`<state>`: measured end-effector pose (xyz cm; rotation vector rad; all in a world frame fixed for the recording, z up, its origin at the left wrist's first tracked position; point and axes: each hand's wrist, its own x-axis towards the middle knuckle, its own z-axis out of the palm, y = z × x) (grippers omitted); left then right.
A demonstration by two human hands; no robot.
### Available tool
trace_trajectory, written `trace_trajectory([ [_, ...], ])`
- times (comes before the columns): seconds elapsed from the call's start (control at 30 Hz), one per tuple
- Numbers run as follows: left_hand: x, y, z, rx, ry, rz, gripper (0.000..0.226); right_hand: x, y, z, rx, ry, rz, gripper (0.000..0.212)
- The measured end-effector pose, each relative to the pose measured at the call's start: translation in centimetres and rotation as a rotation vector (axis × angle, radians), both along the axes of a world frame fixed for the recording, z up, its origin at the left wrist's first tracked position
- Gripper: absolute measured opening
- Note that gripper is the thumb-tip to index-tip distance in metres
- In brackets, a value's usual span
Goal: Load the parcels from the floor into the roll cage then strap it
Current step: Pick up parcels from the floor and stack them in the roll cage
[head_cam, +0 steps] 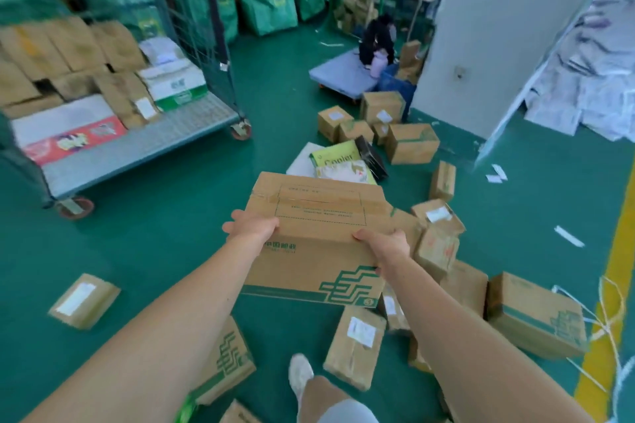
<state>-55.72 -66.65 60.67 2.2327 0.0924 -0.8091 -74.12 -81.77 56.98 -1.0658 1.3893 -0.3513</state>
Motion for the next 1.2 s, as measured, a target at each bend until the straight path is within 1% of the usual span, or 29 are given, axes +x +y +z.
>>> trace_trajectory([
  [0.1,5.6,-0.7,0.5,-0.045,0.0,0.081,0.068,6.8,-2.4,0.8,-0.045,-0.004,0.094,0.07],
  [0.13,7.7,-1.1,0.6,-0.058,-0.003,0.111,0.069,9.4,-3.3,1.1,-0.052,-0.002,0.137,0.076],
  [0.2,12.1,-2.2,1.2,-0.059,-0.02,0.166,0.07,14.9,-5.5,1.4,-0.056,0.001,0.227,0.099],
  [0.23,14.3,-2.9,1.6,-0.055,-0.031,0.189,0.07,17.6,-6.9,1.3,-0.06,-0.01,0.26,0.105],
  [0.37,23.2,-5.3,3.8,-0.068,-0.076,0.291,0.071,28.4,-11.1,3.3,-0.085,-0.062,0.357,0.116],
  [0.43,27.4,-6.1,4.8,-0.091,-0.098,0.345,0.073,33.4,-12.6,4.8,-0.118,-0.074,0.4,0.115],
  [0.5,31.4,-6.6,5.6,-0.108,-0.119,0.395,0.075,38.2,-13.6,6.1,-0.14,-0.09,0.447,0.109],
  [0.57,35.3,-6.8,5.9,-0.151,-0.13,0.444,0.079,42.4,-14.4,7.3,-0.151,-0.112,0.474,0.112],
  [0.6,37.3,-6.9,5.7,-0.185,-0.139,0.46,0.083,44.3,-14.7,7.8,-0.156,-0.116,0.485,0.115],
  [0.67,42.0,-7.1,4.3,-0.241,-0.163,0.498,0.089,48.1,-15.5,8.6,-0.172,-0.129,0.511,0.11],
  [0.73,45.4,-7.7,4.1,-0.262,-0.176,0.548,0.082,51.5,-16.3,9.4,-0.196,-0.135,0.531,0.105],
  [0.83,49.7,-9.3,5.2,-0.295,-0.194,0.573,0.056,56.9,-18.0,10.1,-0.227,-0.139,0.555,0.103],
  [0.9,51.5,-10.9,7.5,-0.324,-0.232,0.581,0.041,61.1,-19.4,10.3,-0.243,-0.143,0.573,0.101],
  [1.0,57.1,-12.9,8.0,-0.373,-0.262,0.626,0.035,68.0,-21.3,10.5,-0.264,-0.139,0.588,0.101],
  [1.07,62.0,-13.9,7.6,-0.386,-0.248,0.634,0.029,73.0,-22.4,10.6,-0.283,-0.148,0.592,0.1],
  [1.13,66.8,-14.8,7.8,-0.392,-0.245,0.64,0.036,77.6,-23.5,11.1,-0.303,-0.144,0.595,0.095],
  [1.2,70.9,-15.8,8.2,-0.373,-0.244,0.622,0.054,81.8,-24.8,11.2,-0.32,-0.144,0.596,0.088],
])
